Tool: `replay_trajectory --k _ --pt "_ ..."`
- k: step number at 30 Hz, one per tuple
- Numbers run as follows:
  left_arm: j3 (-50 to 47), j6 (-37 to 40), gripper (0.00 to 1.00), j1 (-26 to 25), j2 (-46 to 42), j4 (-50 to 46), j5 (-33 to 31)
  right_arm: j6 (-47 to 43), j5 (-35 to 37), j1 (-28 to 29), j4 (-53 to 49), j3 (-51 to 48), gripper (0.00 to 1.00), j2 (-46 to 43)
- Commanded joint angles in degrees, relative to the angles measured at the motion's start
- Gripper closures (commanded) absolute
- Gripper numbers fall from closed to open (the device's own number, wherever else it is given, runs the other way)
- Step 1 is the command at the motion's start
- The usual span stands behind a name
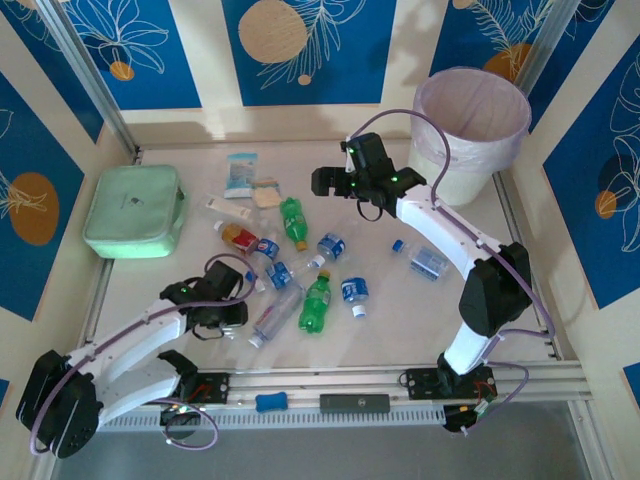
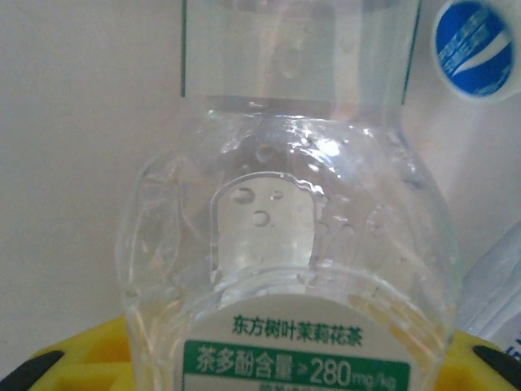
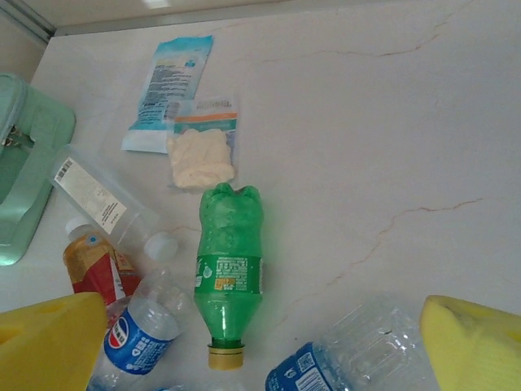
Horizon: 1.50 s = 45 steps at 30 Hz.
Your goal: Put the plastic bottles in the bin
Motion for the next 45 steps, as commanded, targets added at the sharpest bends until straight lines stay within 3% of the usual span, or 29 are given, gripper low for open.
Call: replay_trajectory --k 1,8,16,23,30,34,45 --pt "4.41 0.89 0.64 -0.47 -2.42 2.88 -3.58 1.98 -6.58 -1.38 1.42 -0.82 0.01 -1.14" --pt "7.61 7.16 0.7 -0.48 -3.61 23.79 -2.01 3.91 -20.73 -3.48 9.91 -4.72 0.01 -2.31" --pt "11.45 13.7 0.73 -0.4 6.98 45.52 3.28 6.37 -33.22 -3.72 22.77 -11.09 0.01 -4.95" --pt "16.48 15.23 0.73 -0.39 13.5 48.82 10.34 4.76 -35.14 -1.14 26.54 -12.81 0.12 -6.88" --pt "16.86 14.13 0.72 -0.38 14.49 51.98 18.05 4.56 -36.22 0.59 28.3 -11.56 0.27 -4.82" --pt "16.82 13.46 0.72 -0.39 14.96 53.33 22.25 4.86 -36.97 1.1 28.75 -10.33 0.31 -3.4" --pt "16.59 12.64 0.69 -0.31 16.8 54.16 25.99 5.67 -37.46 1.32 28.82 -9.55 0.47 -1.17"
